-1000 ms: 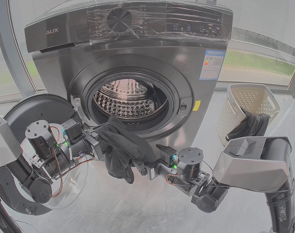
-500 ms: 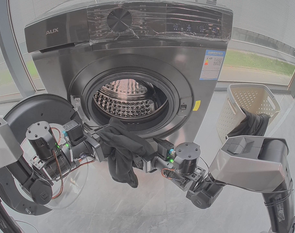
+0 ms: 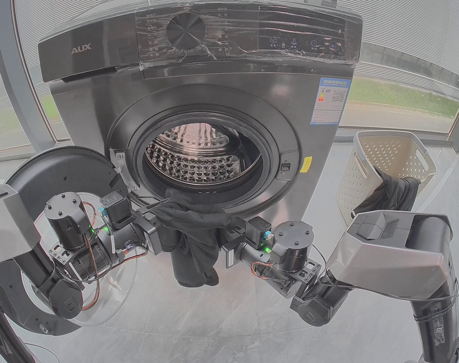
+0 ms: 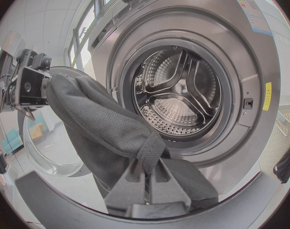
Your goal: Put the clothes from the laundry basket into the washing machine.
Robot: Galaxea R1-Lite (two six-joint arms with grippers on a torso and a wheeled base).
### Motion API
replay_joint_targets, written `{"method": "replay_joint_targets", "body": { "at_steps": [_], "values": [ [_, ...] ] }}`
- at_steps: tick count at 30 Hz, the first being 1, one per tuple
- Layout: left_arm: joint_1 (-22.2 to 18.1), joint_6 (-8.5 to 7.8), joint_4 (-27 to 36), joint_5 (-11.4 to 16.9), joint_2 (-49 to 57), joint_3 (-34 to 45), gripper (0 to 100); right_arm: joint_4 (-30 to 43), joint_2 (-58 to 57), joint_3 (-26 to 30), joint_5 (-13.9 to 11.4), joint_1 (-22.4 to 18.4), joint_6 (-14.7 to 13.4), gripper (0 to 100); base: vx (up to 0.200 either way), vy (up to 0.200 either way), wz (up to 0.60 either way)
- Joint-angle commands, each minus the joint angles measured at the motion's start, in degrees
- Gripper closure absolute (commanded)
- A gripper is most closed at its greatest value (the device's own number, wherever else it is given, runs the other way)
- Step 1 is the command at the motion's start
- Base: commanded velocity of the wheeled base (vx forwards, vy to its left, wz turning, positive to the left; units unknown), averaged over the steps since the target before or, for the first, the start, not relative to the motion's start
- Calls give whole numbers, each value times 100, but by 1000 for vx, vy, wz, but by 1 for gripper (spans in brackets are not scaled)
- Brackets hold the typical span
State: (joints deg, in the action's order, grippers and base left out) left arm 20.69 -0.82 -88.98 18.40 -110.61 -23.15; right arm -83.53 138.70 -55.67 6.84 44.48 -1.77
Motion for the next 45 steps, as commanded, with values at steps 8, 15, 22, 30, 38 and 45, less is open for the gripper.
{"method": "replay_joint_targets", "body": {
  "at_steps": [8, 15, 22, 30, 38, 45],
  "values": [
    [-100, 11, -41, 33, -137, 21, 100, -41, -678, 356, 10, -54, -43, 100, 0, 0, 0],
    [-276, -6, -41, 41, -216, 12, 100, -41, -942, 558, 90, -27, -96, 100, 0, 0, 0],
    [-329, 3, -41, 41, -207, -58, 100, -32, -880, 1050, 90, -19, -96, 100, 0, 0, 0],
    [-232, 3, -41, 41, -128, -23, 100, -23, -458, 883, 72, -54, -104, 0, 0, 0, 0],
    [-162, 3, -41, 41, -128, -14, 100, 21, -212, 566, 81, -36, -104, 0, 0, 0, 0],
    [-118, 3, -41, 41, -128, 3, 100, -5, -89, 417, 28, -19, -96, 0, 0, 0, 0]
  ]
}}
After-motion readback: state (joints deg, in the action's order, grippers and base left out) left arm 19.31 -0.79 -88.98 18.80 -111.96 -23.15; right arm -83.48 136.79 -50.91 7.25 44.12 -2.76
